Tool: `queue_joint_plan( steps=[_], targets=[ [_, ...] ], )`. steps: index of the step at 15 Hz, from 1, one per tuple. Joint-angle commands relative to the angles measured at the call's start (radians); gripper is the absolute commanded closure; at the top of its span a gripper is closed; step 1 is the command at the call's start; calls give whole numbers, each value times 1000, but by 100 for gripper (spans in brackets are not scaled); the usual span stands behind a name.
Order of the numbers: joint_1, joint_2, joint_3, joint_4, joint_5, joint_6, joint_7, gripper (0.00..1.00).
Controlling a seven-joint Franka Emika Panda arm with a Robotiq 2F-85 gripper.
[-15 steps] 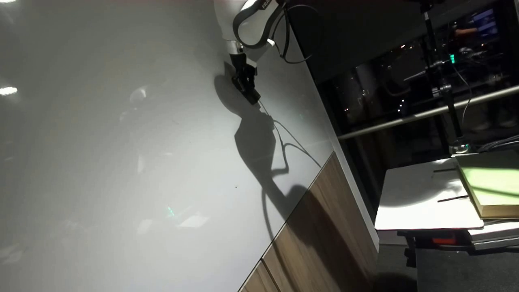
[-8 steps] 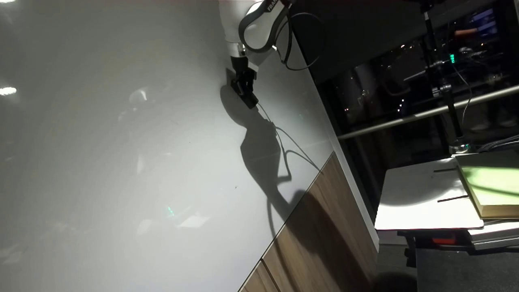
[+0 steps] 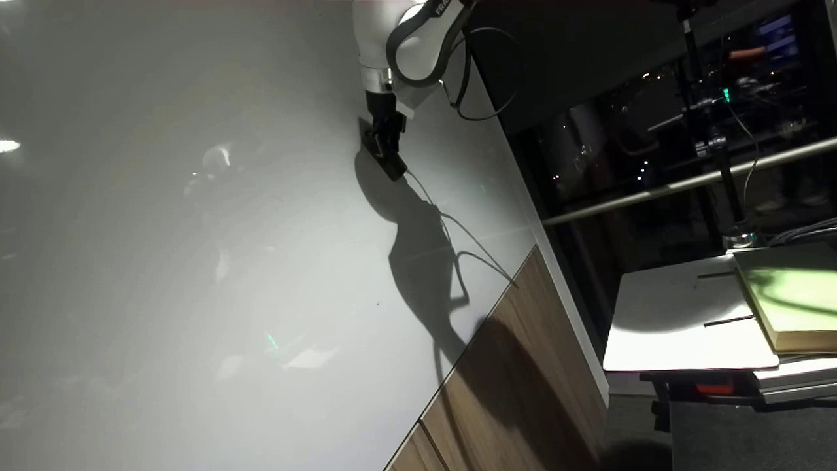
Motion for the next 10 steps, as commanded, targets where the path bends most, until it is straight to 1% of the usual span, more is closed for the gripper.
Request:
queue_joint_plan(
  steps=[1, 4, 7, 10],
  targets=[
    [84, -41, 60, -27, -54, 8, 73, 72],
    [143, -58, 119, -52, -72, 12, 107, 72],
    [170, -86, 155, -100, -59, 4, 100, 72],
    [170, -198, 181, -267, -51, -7, 82, 72]
  ],
)
